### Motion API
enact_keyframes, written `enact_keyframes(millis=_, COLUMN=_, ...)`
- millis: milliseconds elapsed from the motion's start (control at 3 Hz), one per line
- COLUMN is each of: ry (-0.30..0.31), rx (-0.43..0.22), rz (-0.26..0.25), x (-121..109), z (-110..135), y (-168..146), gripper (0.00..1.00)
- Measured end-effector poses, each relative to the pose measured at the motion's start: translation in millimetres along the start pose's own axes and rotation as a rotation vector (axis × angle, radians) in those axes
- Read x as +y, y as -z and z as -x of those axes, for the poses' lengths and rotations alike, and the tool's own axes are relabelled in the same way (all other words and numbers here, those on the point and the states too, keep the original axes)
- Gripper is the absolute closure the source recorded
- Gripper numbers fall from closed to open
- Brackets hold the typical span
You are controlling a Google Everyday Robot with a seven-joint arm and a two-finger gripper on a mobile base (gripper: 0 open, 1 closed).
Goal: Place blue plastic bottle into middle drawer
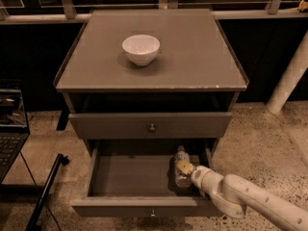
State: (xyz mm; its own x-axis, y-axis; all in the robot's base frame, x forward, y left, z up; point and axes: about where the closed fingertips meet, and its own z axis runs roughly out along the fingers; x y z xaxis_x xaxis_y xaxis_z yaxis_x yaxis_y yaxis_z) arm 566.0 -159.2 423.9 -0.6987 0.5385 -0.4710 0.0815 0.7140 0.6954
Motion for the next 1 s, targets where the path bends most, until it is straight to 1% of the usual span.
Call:
enact_keyframes(millis=333, ry=0.000, rx=0.000, rz=0.000, x=0.0, z=0.0, y=0.0, gripper=0.59)
enact_keyframes(millis=667, ry=0.000, rx=0.000, rz=0.000, x=0.1, z=0.0, y=0.0, gripper=0.34)
enact_keyframes(millis=1000, ry=0.000, rx=0.000, rz=0.000, x=0.1, z=0.0, y=0.0, gripper=0.13)
